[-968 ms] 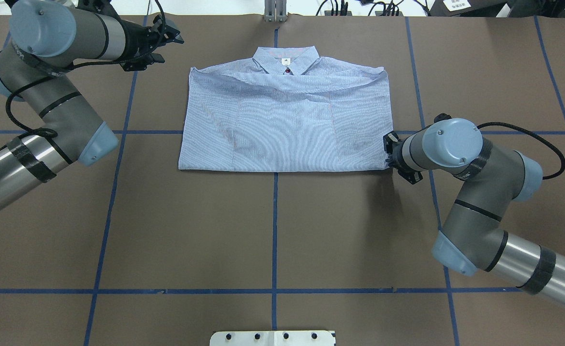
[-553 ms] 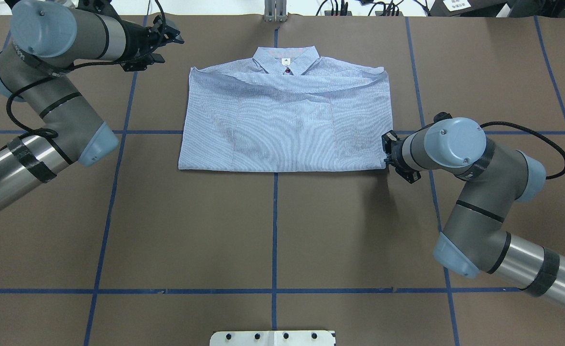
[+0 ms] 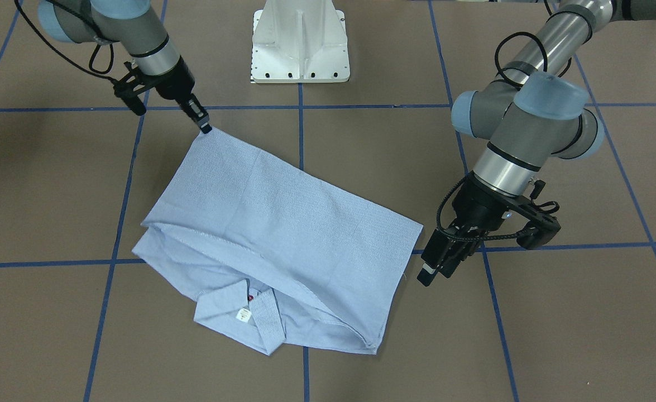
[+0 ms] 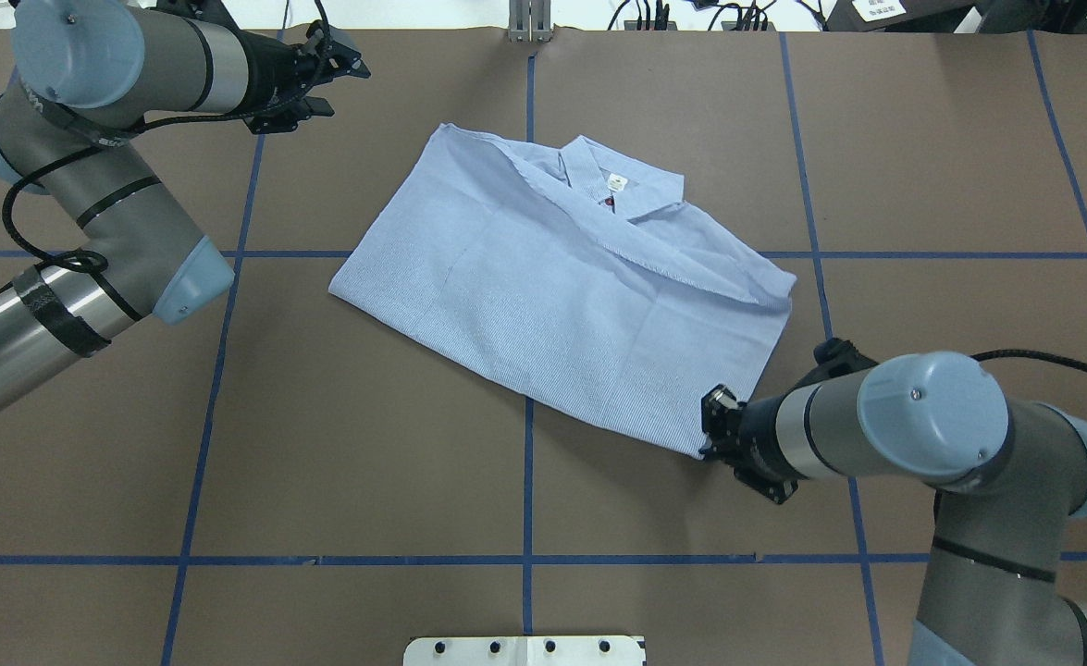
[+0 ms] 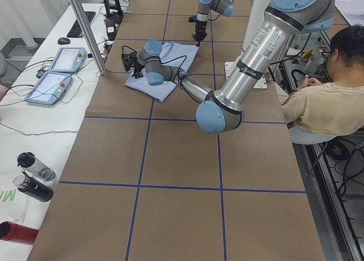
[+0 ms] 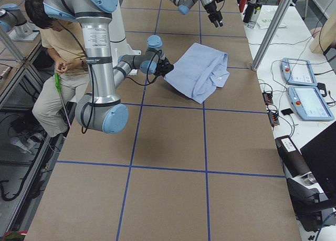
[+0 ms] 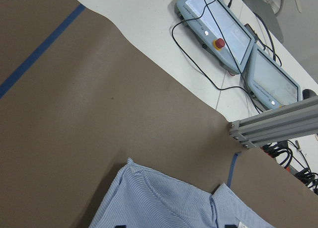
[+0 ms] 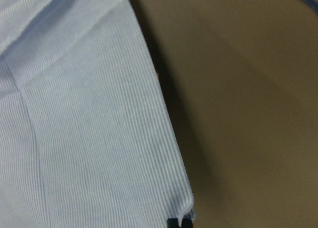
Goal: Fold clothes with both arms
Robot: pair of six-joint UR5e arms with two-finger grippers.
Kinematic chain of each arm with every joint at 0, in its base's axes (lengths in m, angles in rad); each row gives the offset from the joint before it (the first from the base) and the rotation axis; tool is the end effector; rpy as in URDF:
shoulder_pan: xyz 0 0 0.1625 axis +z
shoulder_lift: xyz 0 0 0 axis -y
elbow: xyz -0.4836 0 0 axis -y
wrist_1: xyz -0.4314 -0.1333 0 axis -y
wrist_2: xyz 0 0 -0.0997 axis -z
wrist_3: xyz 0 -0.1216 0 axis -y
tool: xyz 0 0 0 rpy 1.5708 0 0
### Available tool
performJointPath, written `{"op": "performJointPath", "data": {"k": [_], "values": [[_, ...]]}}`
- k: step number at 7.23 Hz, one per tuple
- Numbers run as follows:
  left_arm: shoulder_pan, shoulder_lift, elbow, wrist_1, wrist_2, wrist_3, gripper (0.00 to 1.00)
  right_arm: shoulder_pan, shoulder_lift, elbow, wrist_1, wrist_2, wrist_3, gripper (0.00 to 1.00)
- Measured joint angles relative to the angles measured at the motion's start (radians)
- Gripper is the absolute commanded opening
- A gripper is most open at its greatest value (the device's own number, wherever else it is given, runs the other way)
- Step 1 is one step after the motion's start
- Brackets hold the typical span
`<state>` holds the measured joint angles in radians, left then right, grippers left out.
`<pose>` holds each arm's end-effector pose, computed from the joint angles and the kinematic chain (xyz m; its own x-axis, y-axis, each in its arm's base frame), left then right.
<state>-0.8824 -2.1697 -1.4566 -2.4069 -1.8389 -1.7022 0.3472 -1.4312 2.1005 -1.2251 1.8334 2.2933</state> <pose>0.4255 -0.6763 0.2933 0.0796 -0.2956 -0.9520 0.5972 0.7788 -0.1919 -0.4901 -0.2855 0.3510 0.2920 0.7848 0.5467 -0.4190 0.6188 -0.6645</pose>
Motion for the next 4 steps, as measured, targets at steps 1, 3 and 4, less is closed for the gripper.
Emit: {"op": "performJointPath", "data": {"k": [1, 3, 4], "values": [[0.015, 0.009, -0.029, 0.003, -0.019, -0.023, 0.71, -0.079, -0.004, 0.047, 0.000, 0.048, 0.031, 0.11], [0.036, 0.046, -0.070, 0.004, -0.048, -0.045, 0.71, -0.225, -0.004, 0.095, 0.001, 0.116, 0.059, 1.00], [0.056, 0.073, -0.089, 0.008, -0.050, -0.047, 0.71, -0.283, -0.006, 0.102, 0.001, 0.124, 0.068, 1.00]]}}
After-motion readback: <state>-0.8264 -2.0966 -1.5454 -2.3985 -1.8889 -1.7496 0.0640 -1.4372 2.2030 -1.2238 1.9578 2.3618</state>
